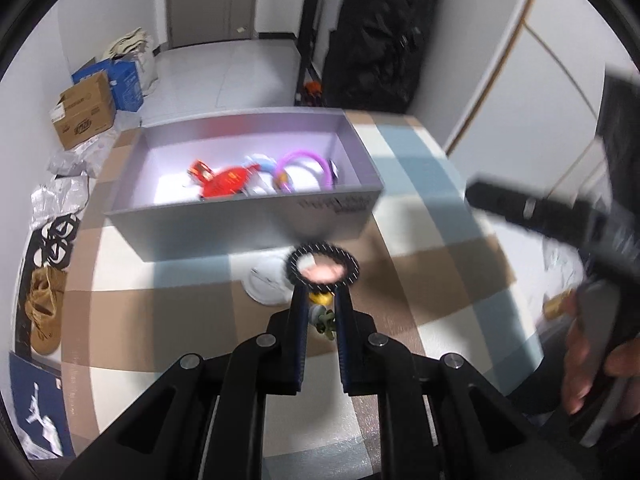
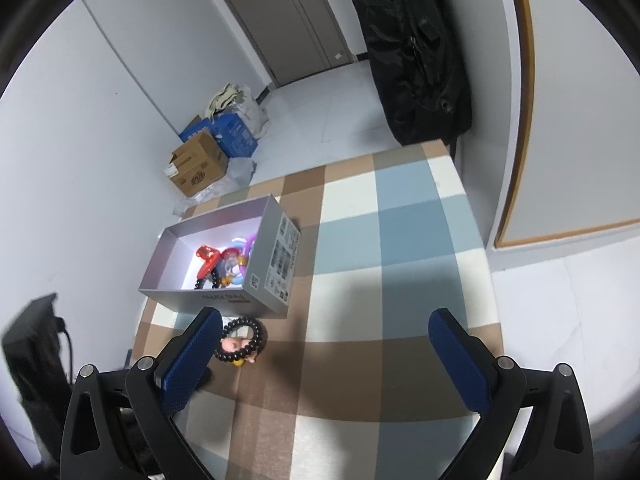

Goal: Organize jewelry
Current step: 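Lower the left gripper onto the small flower charm and close it, then grasp the black bead bracelet with the right gripper while the left holds the flower charm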

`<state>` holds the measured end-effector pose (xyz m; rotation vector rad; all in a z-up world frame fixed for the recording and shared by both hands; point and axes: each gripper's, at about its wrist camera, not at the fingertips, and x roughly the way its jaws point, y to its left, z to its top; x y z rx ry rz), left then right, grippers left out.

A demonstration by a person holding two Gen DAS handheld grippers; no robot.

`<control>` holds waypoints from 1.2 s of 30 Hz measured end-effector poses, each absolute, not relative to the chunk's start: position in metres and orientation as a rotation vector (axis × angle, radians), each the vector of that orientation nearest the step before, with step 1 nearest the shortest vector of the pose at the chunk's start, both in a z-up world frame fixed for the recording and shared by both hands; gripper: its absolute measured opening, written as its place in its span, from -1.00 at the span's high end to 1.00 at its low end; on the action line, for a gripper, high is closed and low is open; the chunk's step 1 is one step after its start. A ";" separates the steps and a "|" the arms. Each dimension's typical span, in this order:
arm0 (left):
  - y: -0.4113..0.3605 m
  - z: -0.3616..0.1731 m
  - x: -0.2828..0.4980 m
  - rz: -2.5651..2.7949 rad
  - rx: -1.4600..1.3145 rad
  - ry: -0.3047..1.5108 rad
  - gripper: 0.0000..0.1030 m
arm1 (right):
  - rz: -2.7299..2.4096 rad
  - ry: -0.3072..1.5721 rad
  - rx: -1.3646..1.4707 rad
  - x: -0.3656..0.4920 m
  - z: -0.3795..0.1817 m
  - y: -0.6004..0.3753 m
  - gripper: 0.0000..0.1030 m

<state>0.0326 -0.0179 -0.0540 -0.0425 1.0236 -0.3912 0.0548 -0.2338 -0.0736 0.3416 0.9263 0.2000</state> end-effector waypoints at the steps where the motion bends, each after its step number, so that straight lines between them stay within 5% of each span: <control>1: -0.014 -0.051 0.035 -0.389 -0.068 1.020 0.84 | 0.202 0.935 0.345 0.056 -0.076 -0.233 -1.00; 15: 0.044 -0.044 0.064 -0.312 -0.342 1.001 0.84 | 0.374 1.011 0.336 0.064 -0.092 -0.186 -0.96; 36: 0.069 -0.046 0.069 -0.314 -0.401 1.010 0.84 | 0.407 1.065 0.001 0.076 -0.117 -0.108 -0.29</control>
